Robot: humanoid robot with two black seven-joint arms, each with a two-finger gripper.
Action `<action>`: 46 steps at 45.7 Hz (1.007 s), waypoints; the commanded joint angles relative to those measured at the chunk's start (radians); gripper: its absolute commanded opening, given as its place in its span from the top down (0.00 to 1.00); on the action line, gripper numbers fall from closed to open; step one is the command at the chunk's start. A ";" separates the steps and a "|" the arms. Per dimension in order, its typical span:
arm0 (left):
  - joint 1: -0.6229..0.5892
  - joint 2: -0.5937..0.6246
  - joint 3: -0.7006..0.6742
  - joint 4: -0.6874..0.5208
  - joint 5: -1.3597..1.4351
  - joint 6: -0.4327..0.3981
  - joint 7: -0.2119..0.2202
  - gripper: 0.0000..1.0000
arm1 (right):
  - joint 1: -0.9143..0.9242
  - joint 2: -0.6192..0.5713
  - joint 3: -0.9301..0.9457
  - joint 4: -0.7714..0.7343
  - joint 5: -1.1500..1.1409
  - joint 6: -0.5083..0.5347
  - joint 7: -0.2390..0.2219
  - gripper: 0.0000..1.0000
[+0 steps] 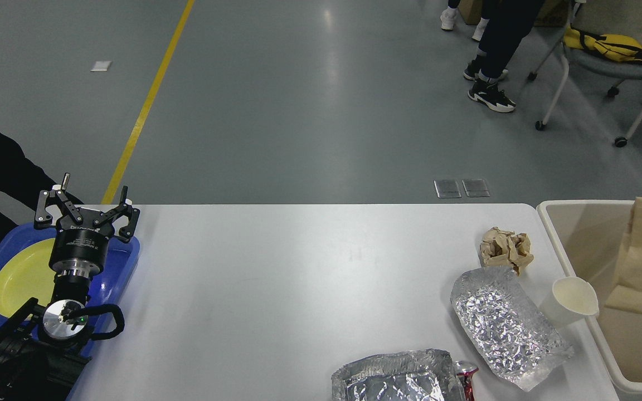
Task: Tidy desktop
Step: 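Lift the brown paper bag and drop it into the white bin, then lower the right gripper onto the crumpled paper and grasp it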
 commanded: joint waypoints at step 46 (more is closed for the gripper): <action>0.000 0.000 0.000 0.000 0.000 -0.001 -0.001 0.03 | 0.718 0.012 -0.062 0.109 -0.016 0.704 0.044 0.00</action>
